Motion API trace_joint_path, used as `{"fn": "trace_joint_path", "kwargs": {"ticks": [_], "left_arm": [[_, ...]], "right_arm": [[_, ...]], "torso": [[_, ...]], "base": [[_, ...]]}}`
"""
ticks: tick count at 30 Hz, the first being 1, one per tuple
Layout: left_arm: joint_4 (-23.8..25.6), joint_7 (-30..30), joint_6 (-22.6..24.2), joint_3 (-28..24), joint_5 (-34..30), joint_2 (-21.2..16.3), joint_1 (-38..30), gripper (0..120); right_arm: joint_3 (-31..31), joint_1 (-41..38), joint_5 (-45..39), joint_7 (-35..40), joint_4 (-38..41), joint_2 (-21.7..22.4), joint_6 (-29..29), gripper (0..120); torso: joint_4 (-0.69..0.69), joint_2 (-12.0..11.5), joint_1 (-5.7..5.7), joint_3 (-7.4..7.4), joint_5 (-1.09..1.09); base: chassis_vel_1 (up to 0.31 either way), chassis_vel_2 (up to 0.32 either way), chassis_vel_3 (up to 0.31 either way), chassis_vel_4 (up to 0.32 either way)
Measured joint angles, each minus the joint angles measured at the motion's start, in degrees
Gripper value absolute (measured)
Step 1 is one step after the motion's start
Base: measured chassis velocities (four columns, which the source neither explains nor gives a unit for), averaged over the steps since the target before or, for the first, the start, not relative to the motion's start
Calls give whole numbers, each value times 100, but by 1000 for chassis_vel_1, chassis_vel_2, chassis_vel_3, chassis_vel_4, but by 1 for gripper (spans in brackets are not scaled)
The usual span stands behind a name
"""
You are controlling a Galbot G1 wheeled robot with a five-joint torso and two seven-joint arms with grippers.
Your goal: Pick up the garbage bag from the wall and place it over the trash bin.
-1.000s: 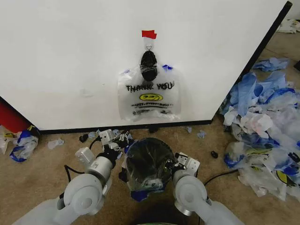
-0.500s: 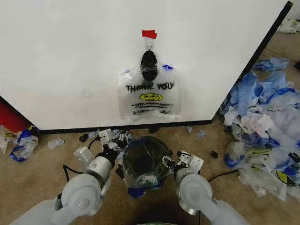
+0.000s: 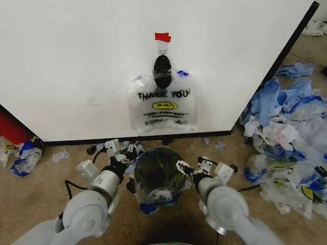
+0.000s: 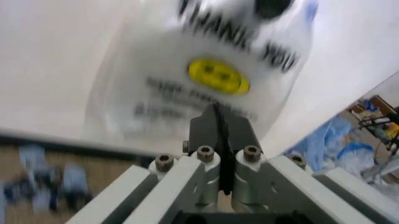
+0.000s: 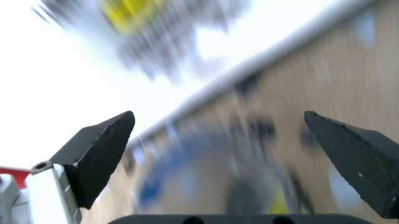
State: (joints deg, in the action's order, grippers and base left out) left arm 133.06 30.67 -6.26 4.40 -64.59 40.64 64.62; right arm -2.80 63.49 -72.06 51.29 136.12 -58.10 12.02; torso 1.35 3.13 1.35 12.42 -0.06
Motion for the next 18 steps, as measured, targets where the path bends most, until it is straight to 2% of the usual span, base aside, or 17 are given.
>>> {"fn": "trace_joint_path", "kwargs": {"ticks": [1, 4, 5, 7, 9, 12, 15, 18], "left_arm": [[-38, -36, -29, 38, 213, 39, -8, 0], [-227, -213, -135, 160, 1051, 200, 12, 0], [-227, -213, -135, 160, 1051, 200, 12, 0], [-330, -352, -183, 271, 1529, 352, 34, 8], [-369, -396, -201, 357, 1778, 524, 41, 16], [-453, -392, -267, 430, 2131, 726, 97, 29], [-573, -391, -356, 468, 2490, 841, 187, 36], [-791, -341, -498, 482, 3073, 1059, 366, 49]], "right_arm": [[-103, 40, 296, -305, 47, 78, -126, 100], [-503, 169, 2019, -1798, -33, 472, -1091, 100], [-503, 169, 2019, -1798, -33, 472, -1091, 100], [-750, 217, 3124, -2443, -350, 644, -1806, 100], [-1013, 350, 3886, -2866, -642, 697, -2300, 100], [-1342, 756, 4552, -3251, -860, 623, -2759, 100], [-1613, 1094, 5024, -3536, -1055, 485, -3082, 100], [-2143, 1572, 5688, -3965, -1485, 242, -3792, 100]], "torso": [[1, 0, 0, 0, 0], [2, 0, 0, 0, -2], [2, 0, 0, 0, -2], [-1, 0, 0, 0, 0], [-1, 0, 0, 1, 0], [2, 0, 0, 0, 0], [1, 0, 0, 0, 1], [1, 0, 0, 0, 0]], "base": [[0, 0, 0, 0], [0, 0, 0, 0], [0, 0, 0, 0], [0, 0, 0, 0], [0, 0, 0, 0], [0, 0, 0, 0], [0, 0, 0, 0], [0, 0, 0, 0]]}}
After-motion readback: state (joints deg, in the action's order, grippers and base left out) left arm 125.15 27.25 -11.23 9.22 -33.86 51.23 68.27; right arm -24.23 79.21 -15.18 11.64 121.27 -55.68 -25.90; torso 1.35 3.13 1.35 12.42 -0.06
